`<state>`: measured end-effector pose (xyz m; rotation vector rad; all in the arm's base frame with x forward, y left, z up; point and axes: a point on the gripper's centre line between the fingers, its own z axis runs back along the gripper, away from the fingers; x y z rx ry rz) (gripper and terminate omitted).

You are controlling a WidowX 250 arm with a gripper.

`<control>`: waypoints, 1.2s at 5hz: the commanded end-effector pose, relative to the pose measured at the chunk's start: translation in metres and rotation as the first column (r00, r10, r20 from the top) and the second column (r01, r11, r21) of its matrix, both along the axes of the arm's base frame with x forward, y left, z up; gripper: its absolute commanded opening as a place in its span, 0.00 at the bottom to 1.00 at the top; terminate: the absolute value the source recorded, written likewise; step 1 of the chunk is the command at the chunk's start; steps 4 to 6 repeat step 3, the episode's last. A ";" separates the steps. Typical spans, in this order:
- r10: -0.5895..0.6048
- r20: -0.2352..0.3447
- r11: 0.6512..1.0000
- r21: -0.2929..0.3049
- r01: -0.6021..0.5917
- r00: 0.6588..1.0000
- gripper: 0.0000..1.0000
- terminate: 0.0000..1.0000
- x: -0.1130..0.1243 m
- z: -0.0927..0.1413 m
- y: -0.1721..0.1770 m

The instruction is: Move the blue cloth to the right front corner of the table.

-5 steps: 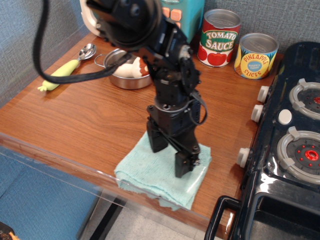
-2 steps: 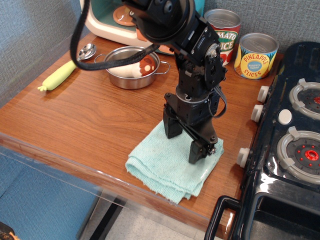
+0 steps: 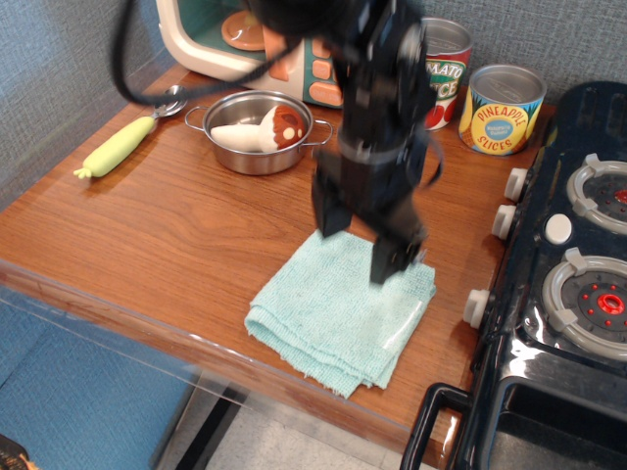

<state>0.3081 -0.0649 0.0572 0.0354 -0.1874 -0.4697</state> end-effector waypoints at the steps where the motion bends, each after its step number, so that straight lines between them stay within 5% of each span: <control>1: 0.004 0.061 1.000 0.008 -0.005 0.998 1.00 0.00 -0.002 0.055 -0.001; 2: 0.004 0.061 1.000 0.008 -0.005 0.998 1.00 0.00 -0.002 0.055 -0.001; 3: 0.004 0.061 1.000 0.008 -0.005 0.998 1.00 1.00 -0.002 0.055 -0.001; 6: 0.004 0.061 1.000 0.008 -0.005 0.998 1.00 1.00 -0.002 0.055 -0.001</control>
